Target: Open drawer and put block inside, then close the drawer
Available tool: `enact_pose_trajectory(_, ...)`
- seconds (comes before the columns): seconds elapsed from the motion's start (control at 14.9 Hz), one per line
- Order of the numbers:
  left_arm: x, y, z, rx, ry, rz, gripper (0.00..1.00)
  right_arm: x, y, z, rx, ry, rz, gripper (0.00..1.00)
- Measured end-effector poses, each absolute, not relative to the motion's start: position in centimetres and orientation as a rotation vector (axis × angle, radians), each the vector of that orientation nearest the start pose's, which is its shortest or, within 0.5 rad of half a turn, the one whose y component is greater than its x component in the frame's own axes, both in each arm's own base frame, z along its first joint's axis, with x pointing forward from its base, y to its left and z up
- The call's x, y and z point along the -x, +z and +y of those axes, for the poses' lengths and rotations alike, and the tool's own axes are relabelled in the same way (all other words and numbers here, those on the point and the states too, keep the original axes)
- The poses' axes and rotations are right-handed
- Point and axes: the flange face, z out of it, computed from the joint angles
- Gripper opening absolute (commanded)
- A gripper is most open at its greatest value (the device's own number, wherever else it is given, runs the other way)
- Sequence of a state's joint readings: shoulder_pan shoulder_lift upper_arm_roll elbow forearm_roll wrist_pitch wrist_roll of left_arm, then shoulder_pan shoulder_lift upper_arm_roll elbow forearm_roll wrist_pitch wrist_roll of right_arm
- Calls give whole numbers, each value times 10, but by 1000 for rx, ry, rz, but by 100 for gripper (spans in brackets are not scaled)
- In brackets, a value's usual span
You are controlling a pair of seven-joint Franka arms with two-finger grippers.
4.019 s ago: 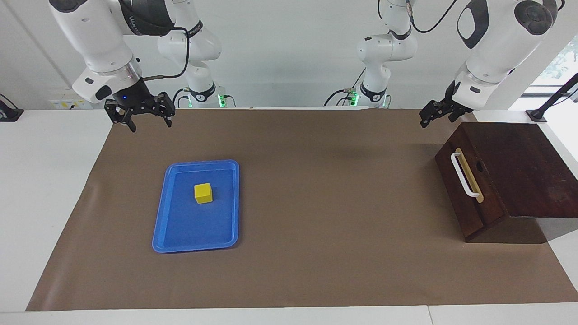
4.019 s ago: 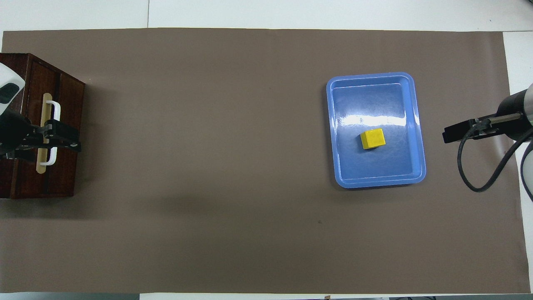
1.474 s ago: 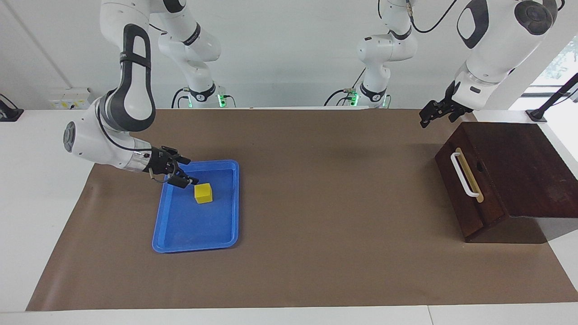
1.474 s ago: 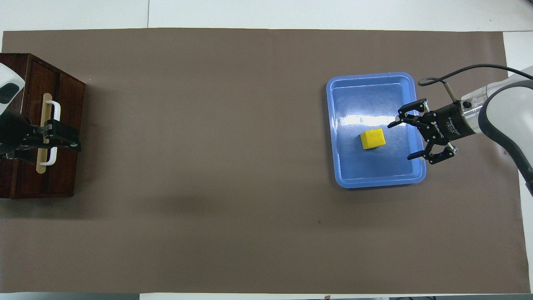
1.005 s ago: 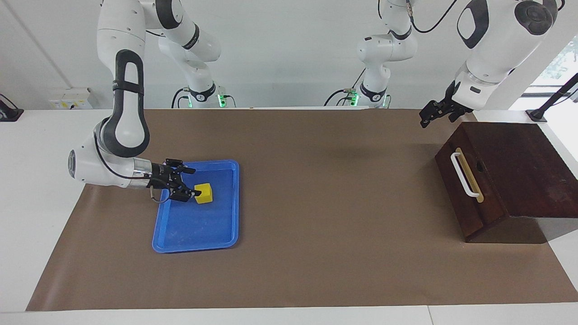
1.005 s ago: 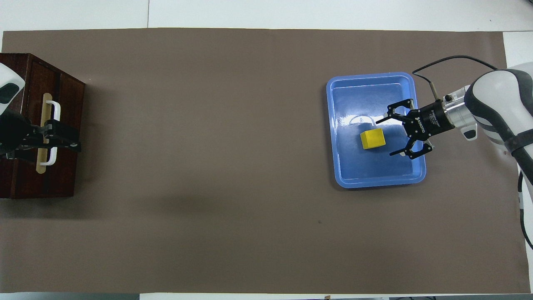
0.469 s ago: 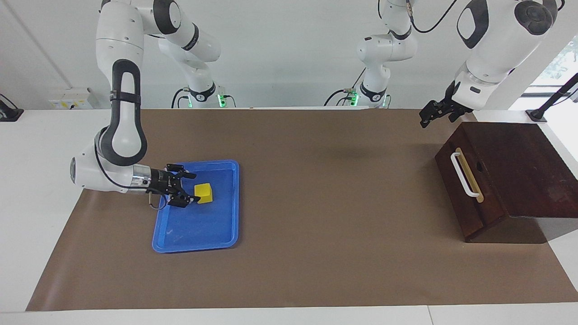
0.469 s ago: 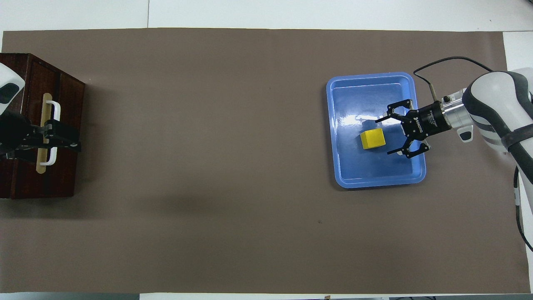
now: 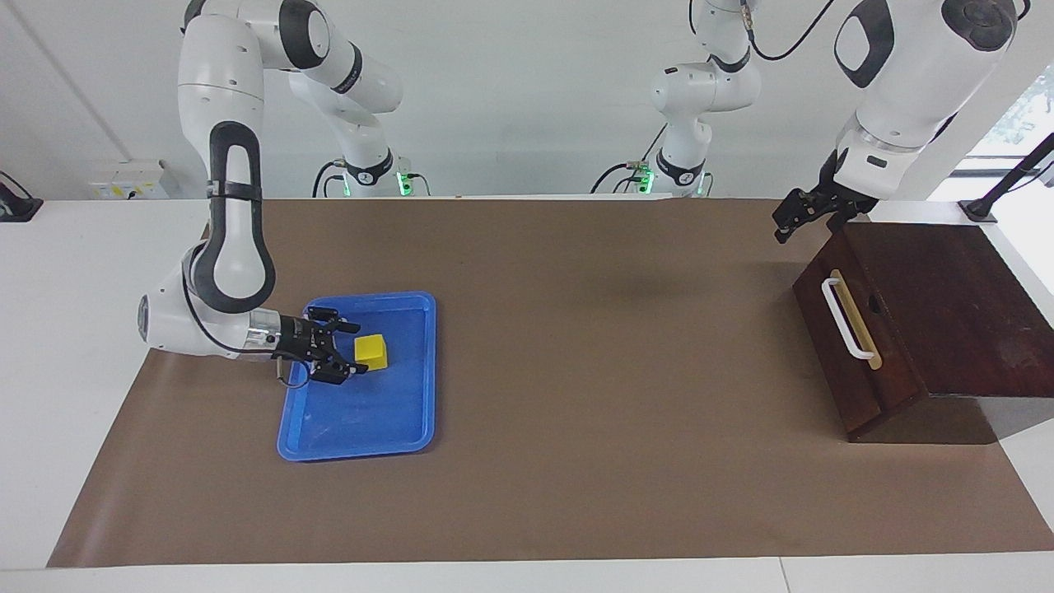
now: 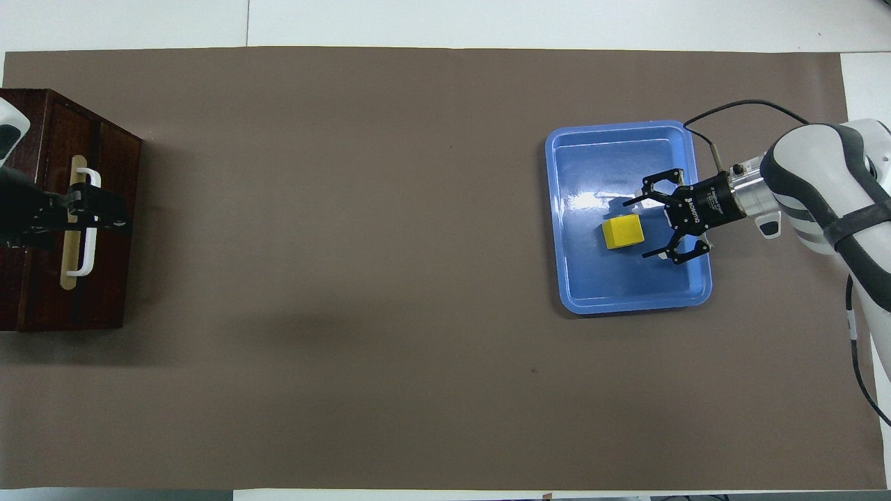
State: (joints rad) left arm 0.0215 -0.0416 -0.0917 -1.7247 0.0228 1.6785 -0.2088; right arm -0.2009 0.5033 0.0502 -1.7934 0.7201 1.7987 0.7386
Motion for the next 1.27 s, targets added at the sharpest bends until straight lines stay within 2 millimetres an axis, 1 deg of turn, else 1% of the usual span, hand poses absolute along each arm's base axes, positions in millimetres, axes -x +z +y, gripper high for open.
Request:
enact_pose_trajectory(0.13,-551,557,-30,3036,-67,-141,100,-607,255,-38,2038,861,1458,100)
enact_pose_trajectory(0.2,-553,542,-28,3004,-77,-96,100,-607,255,-38,2038,861,1458,97)
enact_pose_trajectory(0.27,-556,526,-26,2970,-85,-53,100,-607,255,-38,2038,861,1458,86)
enact_pose_trajectory(0.33,-560,510,-25,2938,-90,-14,100,-607,255,-38,2038,861,1458,72)
enact_pose_trajectory(0.47,-573,475,-23,2886,-98,54,100,-607,255,-38,2038,860,1458,26)
enact_pose_trajectory(0.54,-579,457,-23,2869,-108,85,100,-607,255,-38,2038,860,1458,0)
enact_pose_trajectory(0.67,-589,426,-23,2830,-130,155,100,-607,255,-38,2038,860,1458,0)
enact_pose_trajectory(0.8,-594,407,-20,2792,-137,208,100,-608,255,-37,2038,860,1457,0)
enact_pose_trajectory(0.87,-595,403,-18,2767,-141,234,100,-608,255,-36,2040,859,1454,0)
enact_pose_trajectory(1.07,-597,400,-16,2736,-146,268,100,-611,261,-33,2047,852,1438,0)
enact_pose_trajectory(1.14,-597,399,-15,2735,-145,271,100,-614,267,-32,2051,852,1424,0)
enact_pose_trajectory(1.27,-596,393,-15,2737,-137,280,100,-624,288,-23,2065,841,1393,0)
